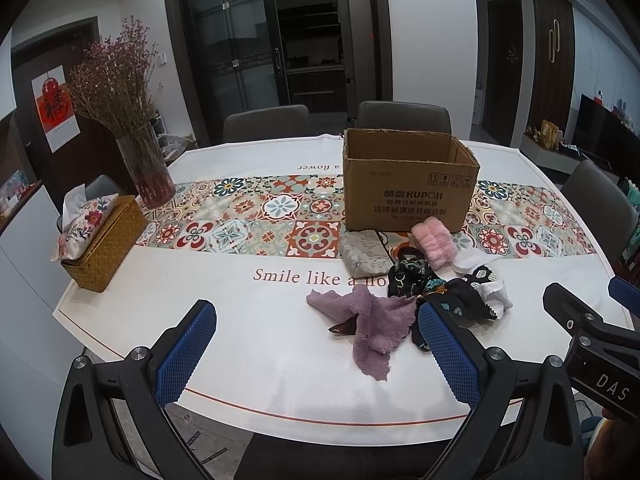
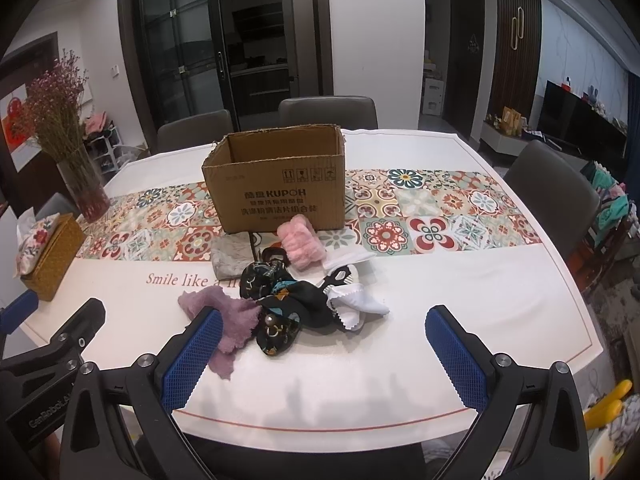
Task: Organize soft objects
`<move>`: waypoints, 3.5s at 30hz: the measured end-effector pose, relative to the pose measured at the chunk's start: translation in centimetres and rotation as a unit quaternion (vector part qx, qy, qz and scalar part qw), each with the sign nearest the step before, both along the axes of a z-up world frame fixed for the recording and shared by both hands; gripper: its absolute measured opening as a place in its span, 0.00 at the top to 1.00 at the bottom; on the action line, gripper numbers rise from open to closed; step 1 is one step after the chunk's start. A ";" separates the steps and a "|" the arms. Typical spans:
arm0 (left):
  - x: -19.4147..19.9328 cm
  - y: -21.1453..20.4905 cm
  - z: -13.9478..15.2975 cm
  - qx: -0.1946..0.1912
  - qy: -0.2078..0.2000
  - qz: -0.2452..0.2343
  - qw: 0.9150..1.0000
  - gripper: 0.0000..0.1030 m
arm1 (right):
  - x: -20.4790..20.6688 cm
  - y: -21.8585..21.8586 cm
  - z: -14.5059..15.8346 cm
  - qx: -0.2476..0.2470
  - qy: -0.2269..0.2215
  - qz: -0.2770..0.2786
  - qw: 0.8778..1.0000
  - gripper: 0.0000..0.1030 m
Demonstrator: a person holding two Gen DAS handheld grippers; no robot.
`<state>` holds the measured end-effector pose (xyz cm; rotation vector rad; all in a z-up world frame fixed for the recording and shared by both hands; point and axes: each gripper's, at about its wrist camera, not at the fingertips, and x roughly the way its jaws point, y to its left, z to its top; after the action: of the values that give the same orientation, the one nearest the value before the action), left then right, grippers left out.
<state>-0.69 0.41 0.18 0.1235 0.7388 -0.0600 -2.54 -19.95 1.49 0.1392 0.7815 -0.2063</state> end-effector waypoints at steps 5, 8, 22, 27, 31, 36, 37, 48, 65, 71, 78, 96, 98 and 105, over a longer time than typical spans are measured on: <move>0.0 -0.1 0.0 0.000 0.000 0.000 1.000 0.00 | 0.0 0.0 0.0 0.000 0.001 0.000 1.000 0.01; 0.0 0.0 0.0 0.001 0.000 -0.001 1.000 0.00 | 0.0 0.0 0.0 0.000 0.001 0.000 1.000 0.01; 0.1 0.0 -0.2 0.003 0.000 -0.003 1.000 0.00 | 0.0 -0.2 -0.3 0.000 0.001 0.000 1.000 0.01; 0.1 0.0 -0.2 0.004 0.000 -0.002 1.000 0.00 | 0.0 -0.2 -0.3 0.001 0.002 0.000 1.000 0.01; 0.1 -0.1 -0.4 0.005 0.002 -0.003 1.000 0.00 | 0.1 -0.2 -0.3 0.001 0.001 0.000 1.000 0.01; 0.2 -0.2 -0.6 0.006 0.004 -0.004 1.000 0.00 | 0.1 -0.1 -0.8 0.002 0.004 0.001 1.000 0.01; 0.2 -0.2 -0.6 0.006 0.004 -0.004 1.000 0.00 | 0.0 -0.1 -0.9 0.002 0.005 0.001 1.000 0.01; 0.3 -0.2 -0.7 0.007 0.005 -0.005 1.000 0.00 | 0.1 -0.1 -0.8 0.003 0.005 0.001 1.000 0.01; 2.4 -0.9 -3.3 0.019 0.040 -0.007 0.999 0.00 | 2.3 -0.7 -3.0 0.023 0.038 0.005 0.999 0.01; 3.3 -1.4 -4.0 0.021 0.044 -0.014 0.999 0.00 | 3.5 -1.1 -4.4 0.035 0.057 0.007 0.998 0.01; 5.2 -2.0 -6.3 0.029 0.085 -0.018 0.996 0.00 | 5.0 -1.7 -6.3 0.046 0.082 0.005 0.996 0.01; 10.0 -4.0 -11.5 0.047 0.149 -0.031 0.987 0.08 | 8.9 -2.7 -10.9 0.066 0.134 0.007 0.989 0.01; 10.6 -4.3 -12.1 0.051 0.154 -0.033 0.986 0.09 | 9.2 -2.9 -11.3 0.066 0.138 0.005 0.988 0.01; 12.2 -5.1 -13.8 0.058 0.169 -0.039 0.983 0.18 | 10.4 -3.5 -12.8 0.072 0.157 -0.003 0.985 0.01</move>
<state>11.51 -4.67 -13.61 0.2585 1.0771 -0.1145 7.84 -23.44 -11.31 0.2511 1.1099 -0.1798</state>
